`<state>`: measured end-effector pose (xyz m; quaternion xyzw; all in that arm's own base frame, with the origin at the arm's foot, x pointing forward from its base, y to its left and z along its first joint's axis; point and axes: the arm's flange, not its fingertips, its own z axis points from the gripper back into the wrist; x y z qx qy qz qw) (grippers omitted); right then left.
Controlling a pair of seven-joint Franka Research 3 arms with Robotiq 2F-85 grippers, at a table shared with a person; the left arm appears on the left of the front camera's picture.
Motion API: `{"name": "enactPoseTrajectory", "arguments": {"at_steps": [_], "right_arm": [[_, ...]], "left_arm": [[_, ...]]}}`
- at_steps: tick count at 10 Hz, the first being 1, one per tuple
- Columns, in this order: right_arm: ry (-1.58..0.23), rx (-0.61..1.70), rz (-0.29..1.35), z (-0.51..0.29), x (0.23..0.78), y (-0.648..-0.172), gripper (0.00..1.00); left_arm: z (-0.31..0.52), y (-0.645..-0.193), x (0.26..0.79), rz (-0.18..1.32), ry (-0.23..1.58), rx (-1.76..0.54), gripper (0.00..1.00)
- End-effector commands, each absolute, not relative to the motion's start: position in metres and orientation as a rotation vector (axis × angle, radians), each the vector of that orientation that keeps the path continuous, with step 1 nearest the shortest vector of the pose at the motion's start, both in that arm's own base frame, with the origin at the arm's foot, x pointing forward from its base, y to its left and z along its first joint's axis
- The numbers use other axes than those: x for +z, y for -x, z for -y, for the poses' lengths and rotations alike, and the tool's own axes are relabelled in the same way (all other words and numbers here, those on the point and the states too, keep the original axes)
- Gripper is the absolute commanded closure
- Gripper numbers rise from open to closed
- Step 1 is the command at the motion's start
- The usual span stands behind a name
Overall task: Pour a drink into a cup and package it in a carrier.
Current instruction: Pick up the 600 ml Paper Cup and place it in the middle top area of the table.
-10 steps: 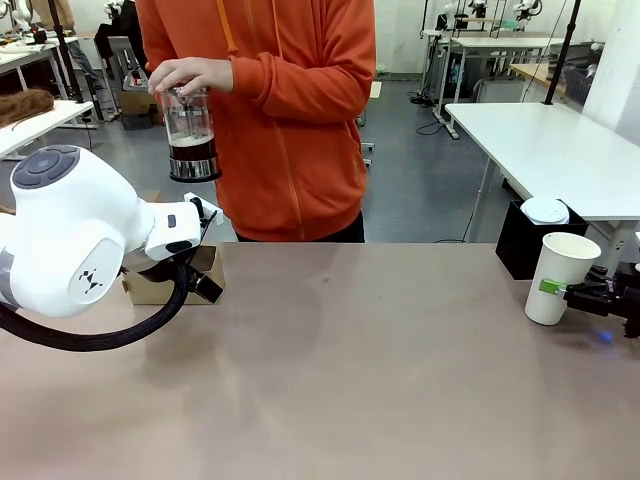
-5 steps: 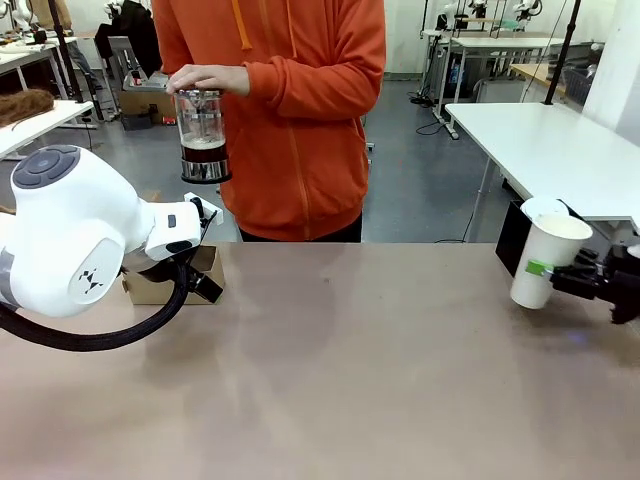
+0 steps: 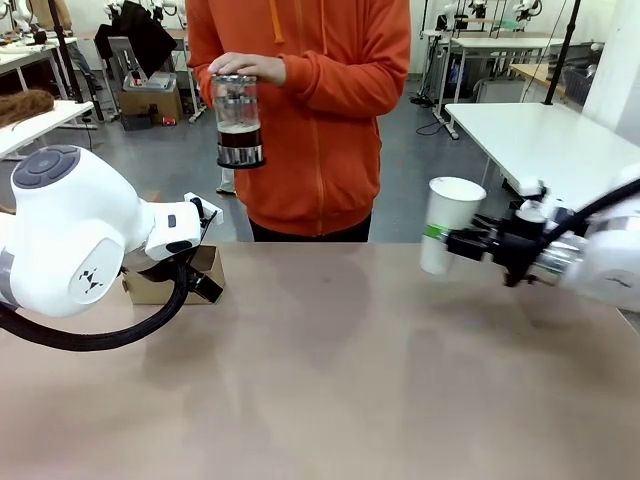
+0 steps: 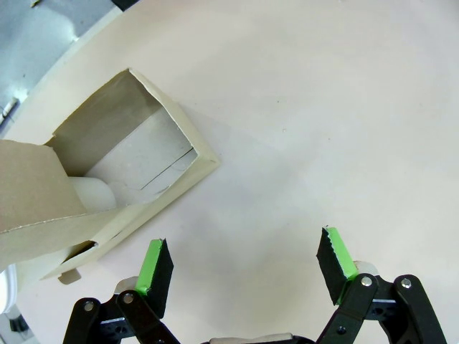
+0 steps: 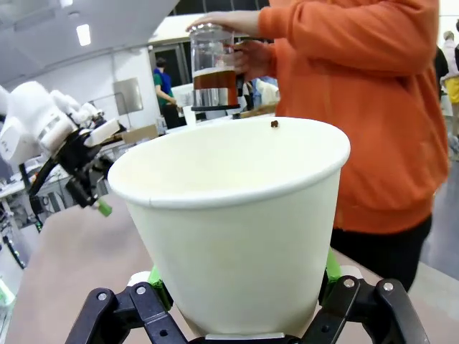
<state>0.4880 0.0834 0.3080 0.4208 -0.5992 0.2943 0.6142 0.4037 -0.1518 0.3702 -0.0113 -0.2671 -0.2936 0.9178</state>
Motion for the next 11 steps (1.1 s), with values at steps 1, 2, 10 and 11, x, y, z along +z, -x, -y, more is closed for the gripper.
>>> {"name": "enactPoseTrajectory", "arguments": {"at_steps": [1, 2, 10, 11], "right_arm": [[-0.936, 0.659, 1.406, -0.109, 0.296, -0.542, 0.11], [-0.923, 0.669, 1.412, -0.127, 0.29, -0.556, 0.11], [-0.915, 0.712, 1.392, -0.144, 0.259, -0.596, 0.11], [-0.915, 0.712, 1.392, -0.144, 0.259, -0.596, 0.11]], "left_arm": [[0.152, -0.404, 0.371, 0.55, 0.025, -0.604, 0.0], [0.152, -0.404, 0.371, 0.55, 0.025, -0.604, 0.0], [0.152, -0.404, 0.371, 0.55, 0.025, -0.604, 0.0], [0.152, -0.404, 0.371, 0.55, 0.025, -0.604, 0.0]]}}
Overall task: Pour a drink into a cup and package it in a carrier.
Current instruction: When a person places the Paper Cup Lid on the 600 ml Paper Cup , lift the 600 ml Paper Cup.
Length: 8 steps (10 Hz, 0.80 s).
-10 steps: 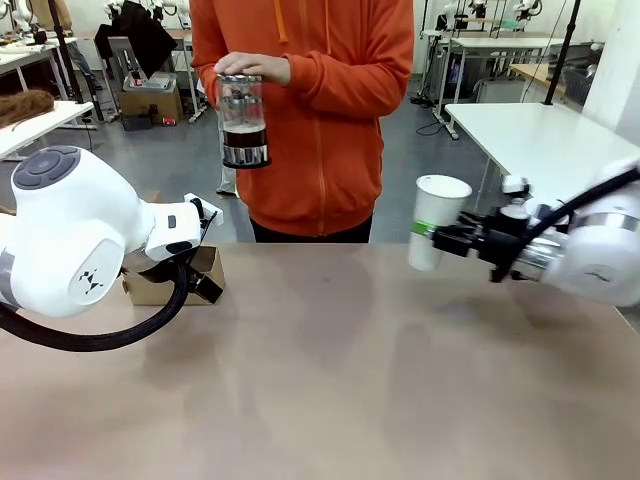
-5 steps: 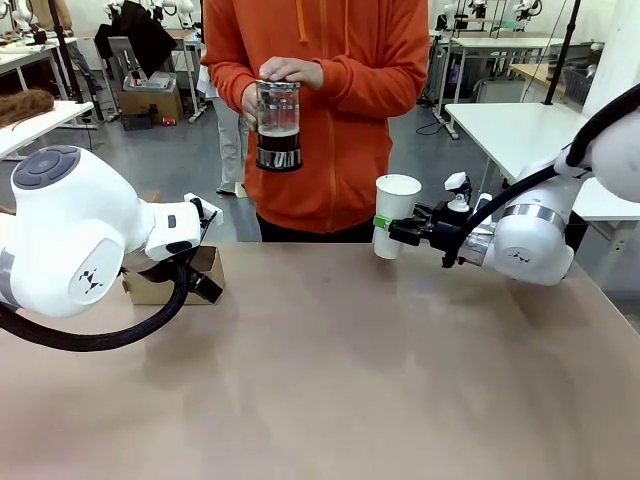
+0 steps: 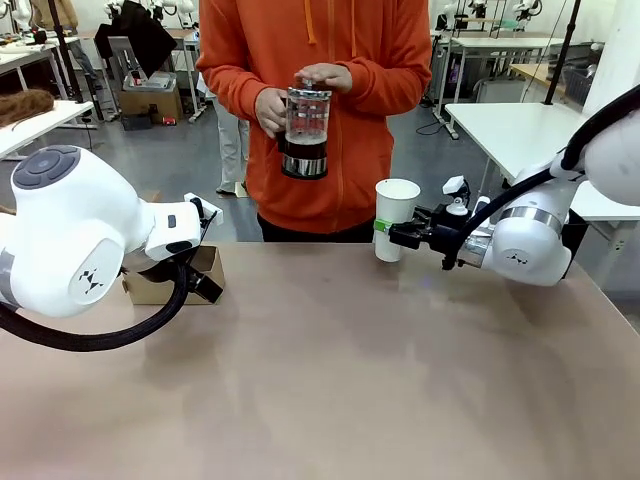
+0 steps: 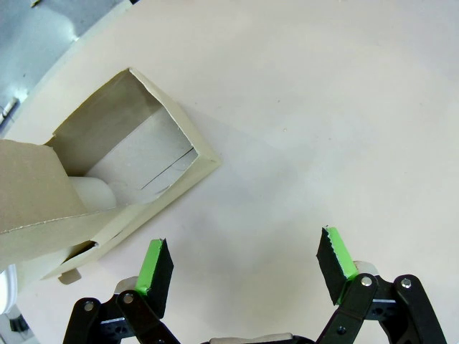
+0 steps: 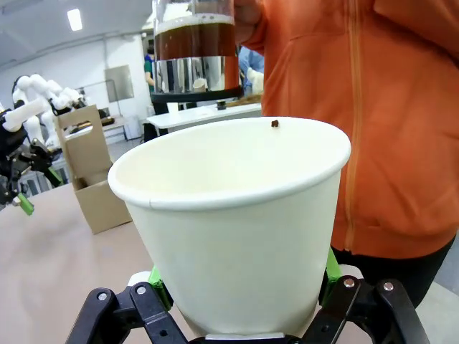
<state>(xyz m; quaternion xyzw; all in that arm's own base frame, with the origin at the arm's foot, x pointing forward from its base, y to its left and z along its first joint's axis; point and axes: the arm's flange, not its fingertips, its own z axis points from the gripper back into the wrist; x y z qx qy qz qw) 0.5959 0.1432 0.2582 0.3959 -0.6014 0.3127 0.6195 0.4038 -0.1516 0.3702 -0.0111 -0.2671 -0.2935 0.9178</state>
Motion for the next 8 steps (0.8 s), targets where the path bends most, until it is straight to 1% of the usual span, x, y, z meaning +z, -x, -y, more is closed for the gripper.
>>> {"name": "enactPoseTrajectory", "arguments": {"at_steps": [1, 8], "right_arm": [[-0.915, 0.712, 1.392, -0.1442, 0.2593, -0.5962, 0.11], [-0.915, 0.712, 1.392, -0.1442, 0.2593, -0.5962, 0.11]], "left_arm": [[0.1516, -0.4036, 0.3705, 0.55, 0.025, -0.604, 0.0], [0.1516, -0.4036, 0.3705, 0.55, 0.025, -0.604, 0.0]]}}
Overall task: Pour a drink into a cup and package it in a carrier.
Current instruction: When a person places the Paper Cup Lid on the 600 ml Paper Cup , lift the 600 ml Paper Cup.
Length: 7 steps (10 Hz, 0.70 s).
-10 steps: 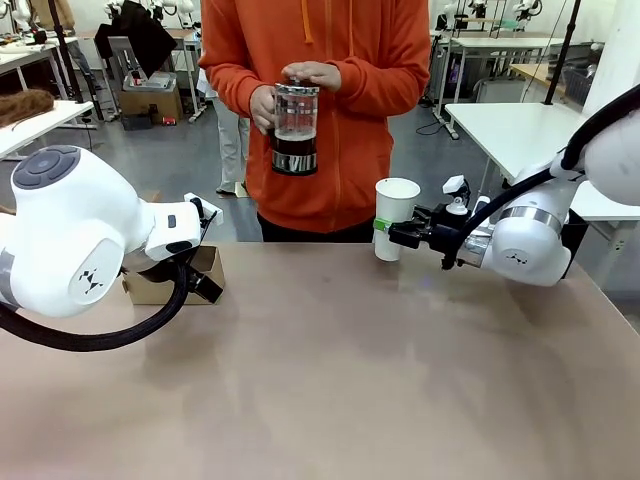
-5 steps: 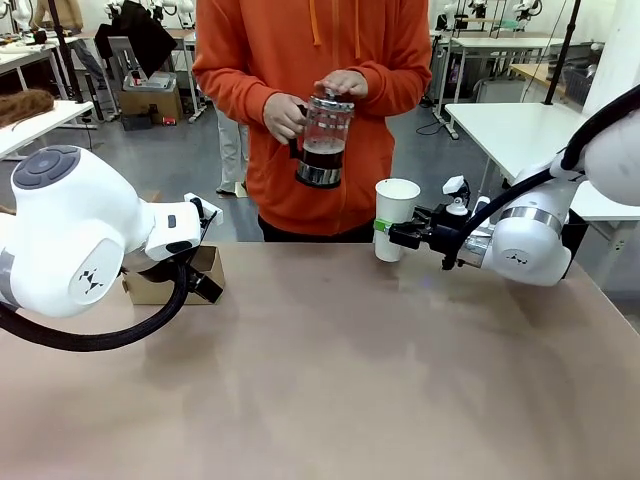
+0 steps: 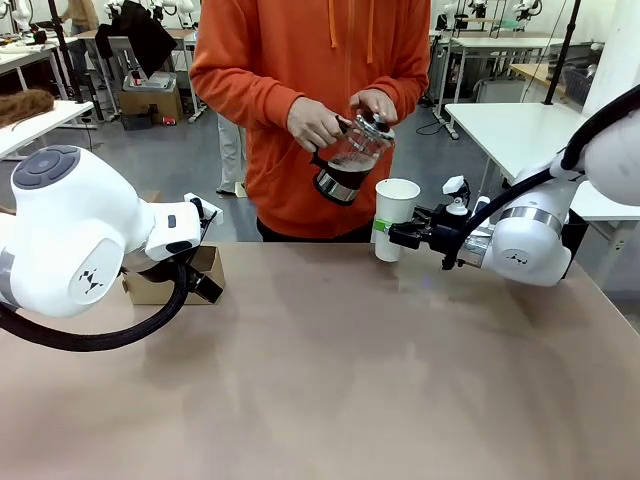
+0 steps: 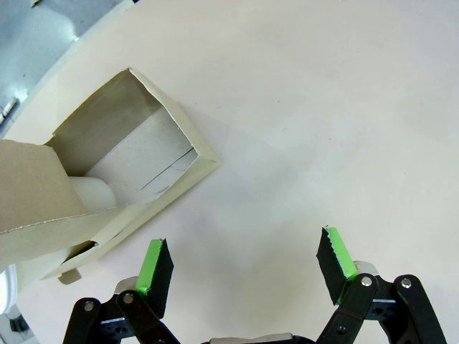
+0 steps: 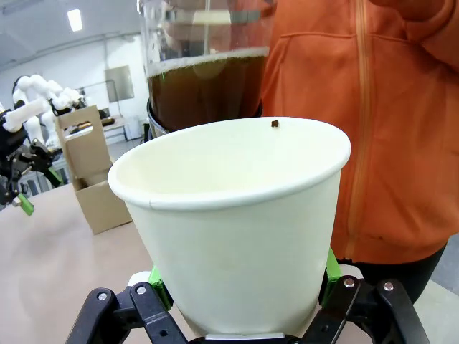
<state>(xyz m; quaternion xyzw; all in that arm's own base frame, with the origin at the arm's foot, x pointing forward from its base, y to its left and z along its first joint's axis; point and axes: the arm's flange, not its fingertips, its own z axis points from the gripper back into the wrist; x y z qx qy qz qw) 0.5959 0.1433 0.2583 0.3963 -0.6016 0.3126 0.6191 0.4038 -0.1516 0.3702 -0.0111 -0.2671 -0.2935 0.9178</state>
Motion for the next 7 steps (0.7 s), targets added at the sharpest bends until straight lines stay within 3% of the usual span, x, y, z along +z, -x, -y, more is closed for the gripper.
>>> {"name": "enactPoseTrajectory", "arguments": {"at_steps": [1, 7], "right_arm": [[-0.915, 0.712, 1.392, -0.1442, 0.2593, -0.5962, 0.11], [-0.915, 0.712, 1.392, -0.1442, 0.2593, -0.5962, 0.11]], "left_arm": [[0.1516, -0.4036, 0.3705, 0.55, 0.025, -0.604, 0.0], [0.1516, -0.4036, 0.3705, 0.55, 0.025, -0.604, 0.0]]}}
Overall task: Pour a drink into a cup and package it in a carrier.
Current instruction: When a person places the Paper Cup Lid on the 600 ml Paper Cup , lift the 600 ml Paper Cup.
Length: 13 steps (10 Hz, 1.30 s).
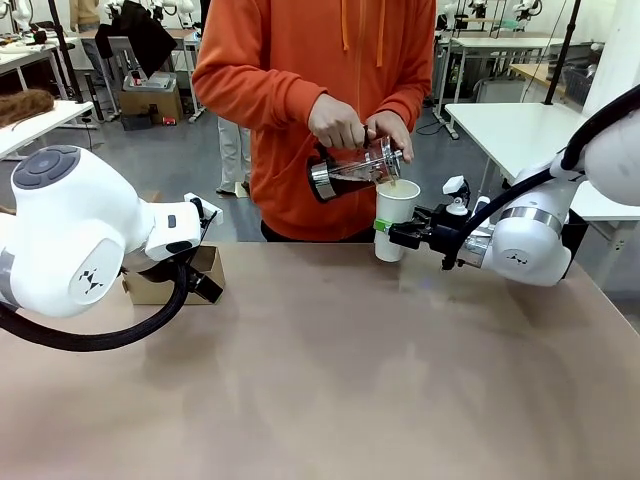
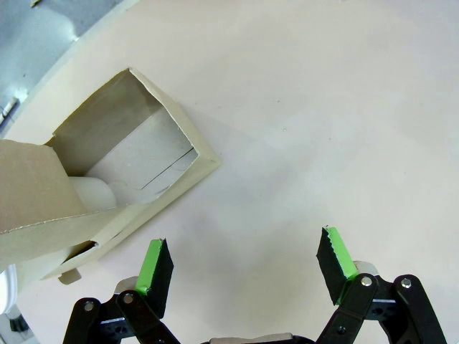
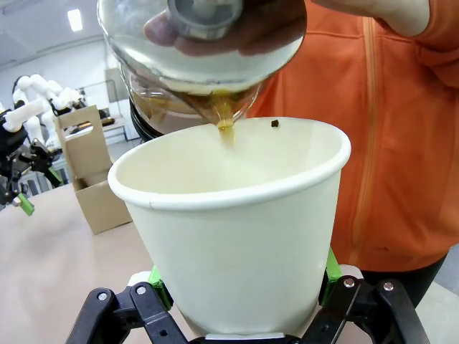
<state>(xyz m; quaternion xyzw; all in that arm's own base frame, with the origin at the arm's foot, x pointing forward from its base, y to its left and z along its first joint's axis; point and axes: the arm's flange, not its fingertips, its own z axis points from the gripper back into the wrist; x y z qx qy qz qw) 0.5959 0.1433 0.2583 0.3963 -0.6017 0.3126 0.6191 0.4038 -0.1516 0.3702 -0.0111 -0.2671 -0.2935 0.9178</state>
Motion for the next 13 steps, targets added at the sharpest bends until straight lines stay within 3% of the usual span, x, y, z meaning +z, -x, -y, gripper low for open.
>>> {"name": "enactPoseTrajectory", "arguments": {"at_steps": [1, 13], "right_arm": [[-0.915, 0.712, 1.392, -0.1442, 0.2593, -0.5962, 0.11], [-0.915, 0.712, 1.392, -0.1442, 0.2593, -0.5962, 0.11]], "left_arm": [[0.1516, -0.4036, 0.3705, 0.55, 0.025, -0.604, 0.0], [0.1516, -0.4036, 0.3705, 0.55, 0.025, -0.604, 0.0]]}}
